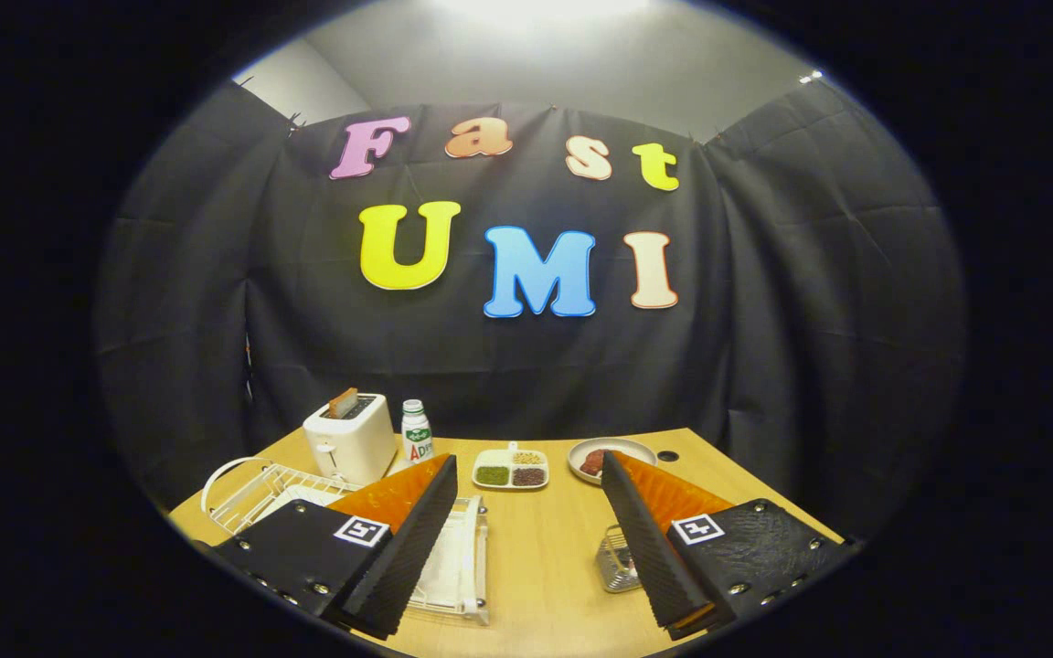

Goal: Take the plate from the dish rack, then take the spoon from the basket and place it into the plate.

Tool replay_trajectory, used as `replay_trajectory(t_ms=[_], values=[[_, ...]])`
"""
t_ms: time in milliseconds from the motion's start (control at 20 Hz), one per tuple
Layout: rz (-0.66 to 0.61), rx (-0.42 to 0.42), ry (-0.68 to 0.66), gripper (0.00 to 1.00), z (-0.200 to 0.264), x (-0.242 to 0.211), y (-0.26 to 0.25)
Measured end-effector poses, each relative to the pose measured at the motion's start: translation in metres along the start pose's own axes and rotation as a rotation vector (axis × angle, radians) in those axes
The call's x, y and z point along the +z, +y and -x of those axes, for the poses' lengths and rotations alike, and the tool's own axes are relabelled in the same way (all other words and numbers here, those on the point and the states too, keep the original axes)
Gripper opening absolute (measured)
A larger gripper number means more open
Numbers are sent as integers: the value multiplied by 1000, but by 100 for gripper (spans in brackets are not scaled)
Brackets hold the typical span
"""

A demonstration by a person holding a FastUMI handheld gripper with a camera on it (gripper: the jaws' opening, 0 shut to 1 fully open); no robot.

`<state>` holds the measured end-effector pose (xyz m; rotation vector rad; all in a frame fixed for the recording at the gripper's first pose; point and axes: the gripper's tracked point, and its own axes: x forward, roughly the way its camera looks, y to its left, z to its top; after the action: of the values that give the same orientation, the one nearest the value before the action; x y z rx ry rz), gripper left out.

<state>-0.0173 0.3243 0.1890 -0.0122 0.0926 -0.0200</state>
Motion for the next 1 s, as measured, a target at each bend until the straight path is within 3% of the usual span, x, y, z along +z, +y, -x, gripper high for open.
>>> replay_trajectory(t_ms=[500,600,700,1000], values=[[53,77,158,97,-56,-42,84],[55,80,173,97,-67,-46,95],[55,84,190,89,-74,-50,105],[38,60,182,89,-86,-48,114]])
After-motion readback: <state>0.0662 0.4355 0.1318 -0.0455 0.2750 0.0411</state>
